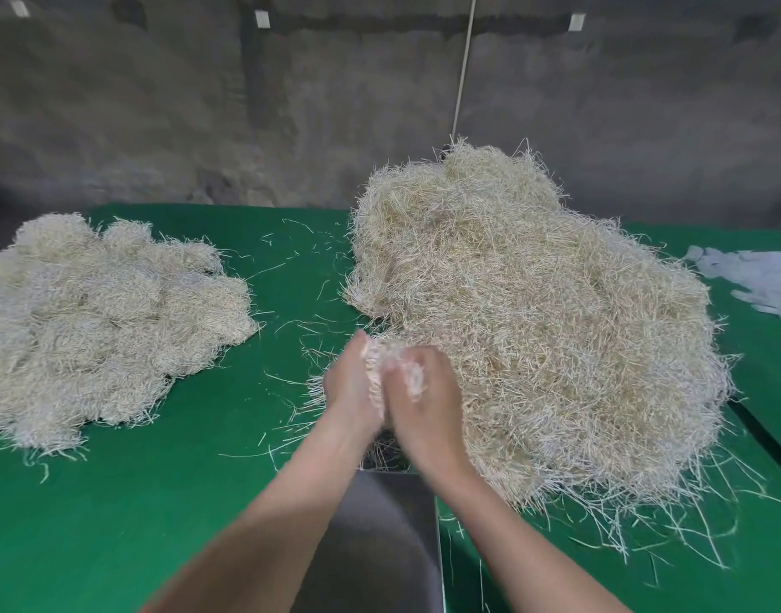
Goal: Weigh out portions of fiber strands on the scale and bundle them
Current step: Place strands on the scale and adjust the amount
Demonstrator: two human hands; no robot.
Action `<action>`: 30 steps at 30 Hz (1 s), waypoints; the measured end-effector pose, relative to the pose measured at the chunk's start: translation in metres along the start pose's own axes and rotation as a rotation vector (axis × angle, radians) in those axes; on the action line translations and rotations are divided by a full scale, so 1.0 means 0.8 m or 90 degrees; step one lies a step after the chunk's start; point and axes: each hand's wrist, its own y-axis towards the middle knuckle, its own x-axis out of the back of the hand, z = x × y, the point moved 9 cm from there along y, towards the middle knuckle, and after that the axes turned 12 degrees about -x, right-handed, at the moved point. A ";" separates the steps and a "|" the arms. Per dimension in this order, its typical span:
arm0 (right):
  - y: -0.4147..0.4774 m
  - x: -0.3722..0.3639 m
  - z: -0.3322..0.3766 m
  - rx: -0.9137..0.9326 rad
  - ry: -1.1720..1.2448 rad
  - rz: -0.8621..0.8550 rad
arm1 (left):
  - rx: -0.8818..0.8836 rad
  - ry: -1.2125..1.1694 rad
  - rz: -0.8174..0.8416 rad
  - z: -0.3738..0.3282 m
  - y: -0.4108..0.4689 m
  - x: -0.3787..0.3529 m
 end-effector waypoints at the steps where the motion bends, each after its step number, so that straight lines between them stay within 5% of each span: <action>1: 0.004 -0.002 0.005 0.019 -0.025 0.022 | -0.038 0.056 -0.031 -0.009 -0.001 0.006; 5: 0.059 0.042 -0.003 -0.085 0.055 -0.041 | -0.069 0.201 0.082 0.014 -0.029 -0.016; 9: 0.003 0.008 0.026 0.040 -0.009 -0.043 | -0.116 0.164 0.041 -0.029 -0.012 -0.012; 13: 0.049 0.045 0.003 -0.062 0.063 -0.054 | -0.088 0.248 0.115 0.003 -0.041 -0.022; 16: 0.013 0.034 0.023 0.032 -0.022 -0.122 | -0.074 0.235 0.118 -0.001 -0.026 -0.024; 18: -0.002 0.014 0.028 0.064 -0.065 -0.104 | -0.055 0.181 0.070 -0.002 -0.013 -0.012; 22: 0.052 0.053 -0.022 -0.167 0.064 -0.052 | -0.018 0.263 0.157 0.020 -0.022 -0.020; 25: 0.031 0.018 -0.016 -0.179 0.208 0.177 | -0.077 0.309 0.205 0.004 -0.013 -0.031; 27: 0.006 -0.013 -0.005 -0.124 0.151 0.278 | -0.170 0.344 0.159 -0.019 -0.011 -0.028; 30: 0.020 0.008 -0.014 -0.163 0.179 0.150 | -0.164 0.258 0.132 -0.015 -0.013 -0.020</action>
